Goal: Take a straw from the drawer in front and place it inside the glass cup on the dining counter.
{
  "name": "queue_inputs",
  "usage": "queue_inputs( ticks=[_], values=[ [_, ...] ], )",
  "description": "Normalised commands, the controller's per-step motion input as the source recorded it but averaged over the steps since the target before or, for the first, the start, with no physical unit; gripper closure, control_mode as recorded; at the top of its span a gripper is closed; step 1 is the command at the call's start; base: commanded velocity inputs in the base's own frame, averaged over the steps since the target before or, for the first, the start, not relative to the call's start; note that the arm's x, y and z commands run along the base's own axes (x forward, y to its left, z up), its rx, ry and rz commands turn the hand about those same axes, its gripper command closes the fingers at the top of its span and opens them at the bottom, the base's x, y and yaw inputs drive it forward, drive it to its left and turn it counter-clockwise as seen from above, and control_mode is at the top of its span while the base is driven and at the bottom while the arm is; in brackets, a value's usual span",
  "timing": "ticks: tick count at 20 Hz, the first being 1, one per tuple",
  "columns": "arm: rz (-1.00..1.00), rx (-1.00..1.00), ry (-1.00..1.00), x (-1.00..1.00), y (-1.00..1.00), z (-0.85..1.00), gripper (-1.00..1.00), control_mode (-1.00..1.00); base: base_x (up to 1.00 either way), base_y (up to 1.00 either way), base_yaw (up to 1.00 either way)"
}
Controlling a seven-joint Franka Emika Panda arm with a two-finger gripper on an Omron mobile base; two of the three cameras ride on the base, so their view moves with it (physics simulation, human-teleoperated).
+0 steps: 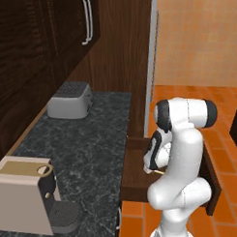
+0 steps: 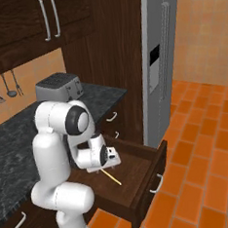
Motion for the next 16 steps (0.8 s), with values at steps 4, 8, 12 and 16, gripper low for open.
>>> queue_inputs(
  ticks=[4, 8, 12, 16],
  values=[
    [0.08, 0.02, 0.00, 0.17, 0.00, -0.26, -1.00, -1.00, 0.00, 0.00, 0.00],
    [0.07, 0.02, 0.00, 0.21, 0.00, -0.23, -1.00, -1.00, 0.00, 0.00, 0.00],
    [0.06, 0.01, 0.00, 0.23, 0.00, -0.28, -1.00, -1.00, 0.00, 0.00, 0.00],
    [0.06, 0.02, 0.02, 0.24, 0.00, -0.33, -1.00, -1.00, 0.00, 0.00, 0.00]
  ],
)
